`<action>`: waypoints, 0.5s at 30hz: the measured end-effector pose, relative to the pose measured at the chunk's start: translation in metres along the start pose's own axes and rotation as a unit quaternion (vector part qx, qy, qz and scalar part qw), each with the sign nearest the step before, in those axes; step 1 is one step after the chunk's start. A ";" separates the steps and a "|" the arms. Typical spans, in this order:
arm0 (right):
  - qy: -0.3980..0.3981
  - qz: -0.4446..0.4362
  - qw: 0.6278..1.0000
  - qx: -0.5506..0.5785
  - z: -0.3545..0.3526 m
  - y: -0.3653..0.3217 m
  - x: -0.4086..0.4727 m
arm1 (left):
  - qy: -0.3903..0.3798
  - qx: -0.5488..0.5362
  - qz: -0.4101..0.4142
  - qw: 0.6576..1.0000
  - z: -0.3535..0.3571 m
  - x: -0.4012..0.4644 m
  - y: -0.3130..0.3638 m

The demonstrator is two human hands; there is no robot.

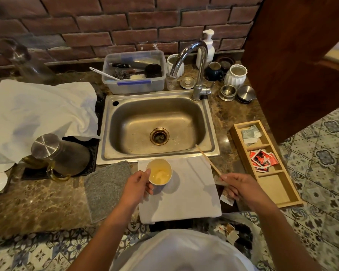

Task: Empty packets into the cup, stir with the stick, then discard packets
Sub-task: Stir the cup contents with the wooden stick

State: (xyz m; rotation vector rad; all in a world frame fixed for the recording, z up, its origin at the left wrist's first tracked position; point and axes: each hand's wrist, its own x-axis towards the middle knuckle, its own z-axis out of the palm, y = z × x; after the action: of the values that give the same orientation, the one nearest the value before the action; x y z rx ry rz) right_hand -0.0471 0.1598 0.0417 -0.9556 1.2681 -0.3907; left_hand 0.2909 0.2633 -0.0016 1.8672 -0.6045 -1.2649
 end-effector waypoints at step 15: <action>0.055 0.077 0.995 -0.035 0.046 0.039 0.014 | 0.008 0.014 -0.003 1.000 -0.001 -0.008 0.001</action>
State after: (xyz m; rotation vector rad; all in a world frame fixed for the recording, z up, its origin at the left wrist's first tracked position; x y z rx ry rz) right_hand -0.0095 0.1900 0.0023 -0.8980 1.4545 -0.2831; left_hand 0.2886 0.2685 0.0039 1.9021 -0.6115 -1.2502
